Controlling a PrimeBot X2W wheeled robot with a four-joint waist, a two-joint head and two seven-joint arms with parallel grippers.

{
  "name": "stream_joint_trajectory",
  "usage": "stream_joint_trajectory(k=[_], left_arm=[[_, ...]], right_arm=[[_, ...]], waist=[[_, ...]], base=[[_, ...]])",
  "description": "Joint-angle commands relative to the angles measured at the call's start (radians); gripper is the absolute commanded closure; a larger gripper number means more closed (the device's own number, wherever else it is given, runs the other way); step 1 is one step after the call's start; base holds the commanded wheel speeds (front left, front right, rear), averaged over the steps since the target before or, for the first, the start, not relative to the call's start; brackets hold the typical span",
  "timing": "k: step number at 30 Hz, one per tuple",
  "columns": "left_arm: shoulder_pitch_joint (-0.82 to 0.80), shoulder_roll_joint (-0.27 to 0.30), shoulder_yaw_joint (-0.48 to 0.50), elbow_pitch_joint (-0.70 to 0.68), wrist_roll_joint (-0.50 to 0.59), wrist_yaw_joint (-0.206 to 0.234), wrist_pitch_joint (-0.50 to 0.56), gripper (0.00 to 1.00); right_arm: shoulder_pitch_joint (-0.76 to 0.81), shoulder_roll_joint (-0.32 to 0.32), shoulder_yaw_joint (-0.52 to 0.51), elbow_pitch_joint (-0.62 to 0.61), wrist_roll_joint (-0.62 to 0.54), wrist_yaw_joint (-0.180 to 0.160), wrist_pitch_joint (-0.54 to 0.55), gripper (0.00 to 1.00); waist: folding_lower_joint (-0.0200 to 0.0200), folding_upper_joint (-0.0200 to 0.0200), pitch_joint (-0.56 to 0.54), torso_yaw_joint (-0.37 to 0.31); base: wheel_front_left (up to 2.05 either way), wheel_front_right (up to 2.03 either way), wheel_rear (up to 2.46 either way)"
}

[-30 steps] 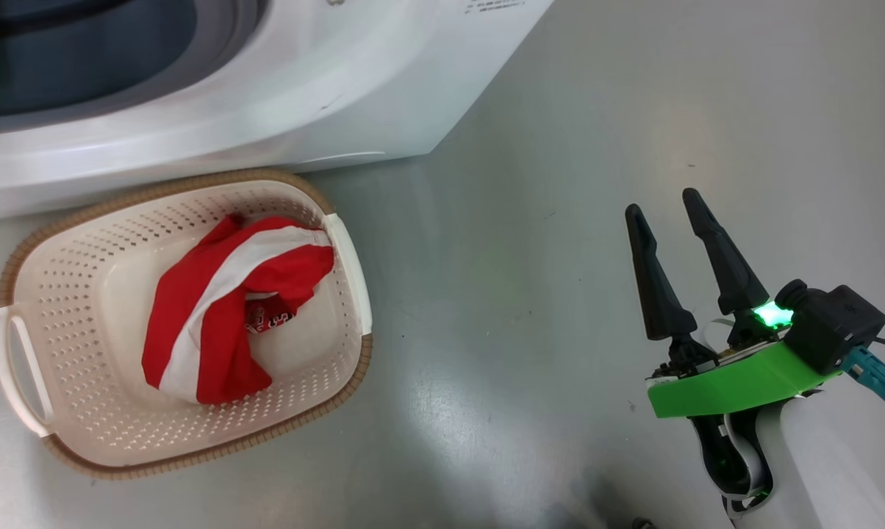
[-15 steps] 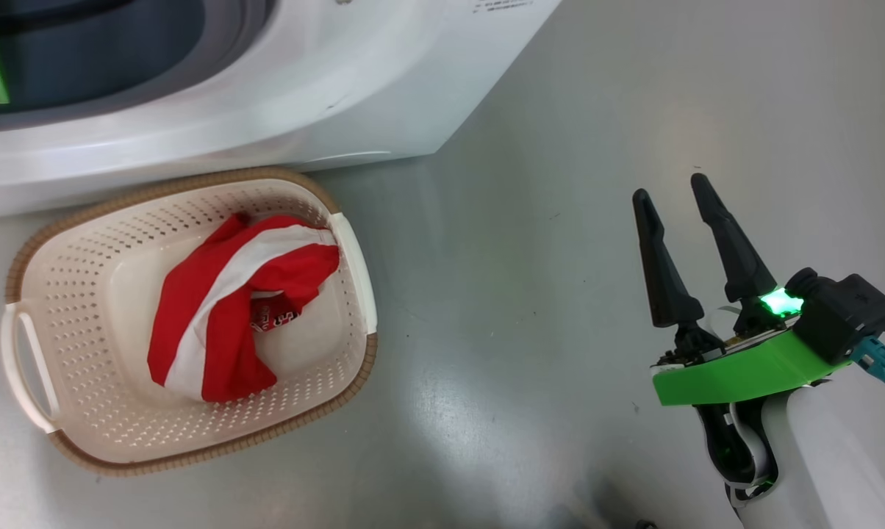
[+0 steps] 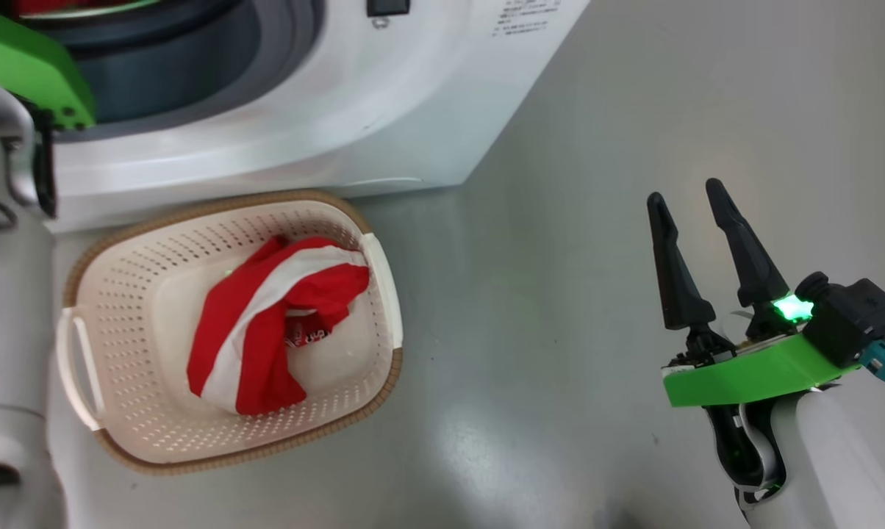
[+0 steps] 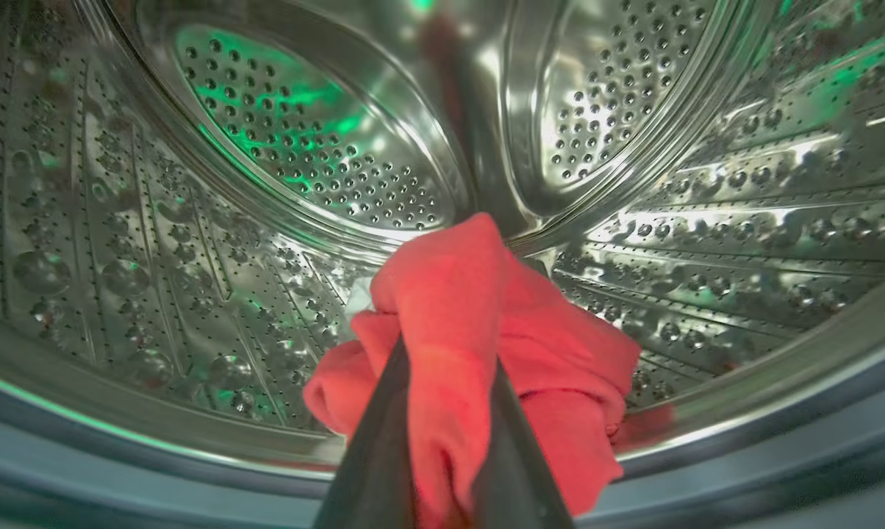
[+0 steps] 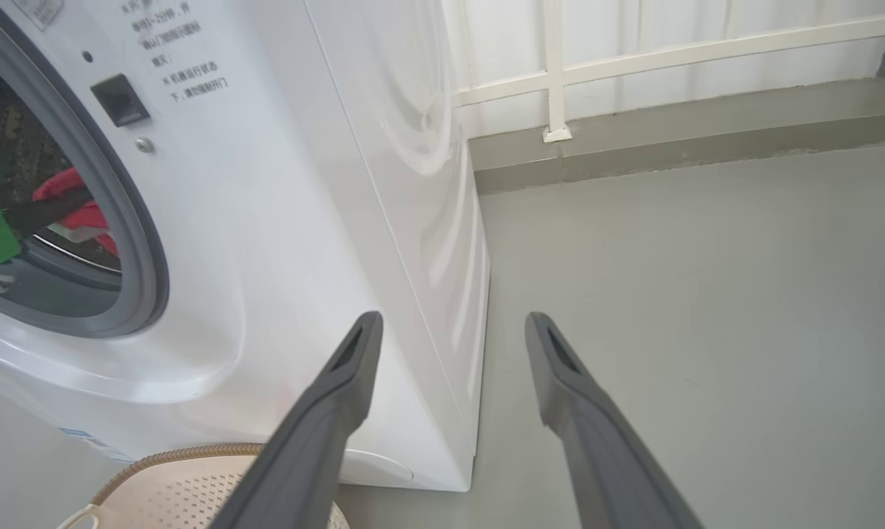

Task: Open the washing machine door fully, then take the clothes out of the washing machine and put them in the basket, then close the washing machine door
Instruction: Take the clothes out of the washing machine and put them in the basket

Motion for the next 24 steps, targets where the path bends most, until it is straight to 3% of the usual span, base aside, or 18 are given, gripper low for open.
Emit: stream_joint_trajectory(k=[1, 12, 24], left_arm=[[0.074, 0.03, 0.022, -0.108, -0.011, -0.008, -0.012, 1.0], [0.392, -0.046, 0.091, -0.498, -0.026, -0.024, -0.012, 1.0], [0.638, -0.135, 0.145, -0.798, -0.009, -0.067, -0.012, 1.0]], right_arm=[[0.04, 0.002, 0.007, -0.018, -0.02, 0.007, -0.006, 0.0], [0.097, 0.002, -0.017, -0.003, -0.044, 0.007, -0.006, 0.0], [0.162, -0.001, -0.048, -0.005, -0.07, 0.007, -0.006, 0.0]], waist=[[0.0, -0.0001, -0.041, 0.03], [0.0, -0.0001, -0.135, 0.072], [0.0, -0.0001, -0.209, 0.124]], base=[[0.0, 0.0, 0.0], [0.0, 0.0, 0.0], [0.0, 0.0, 0.0]])
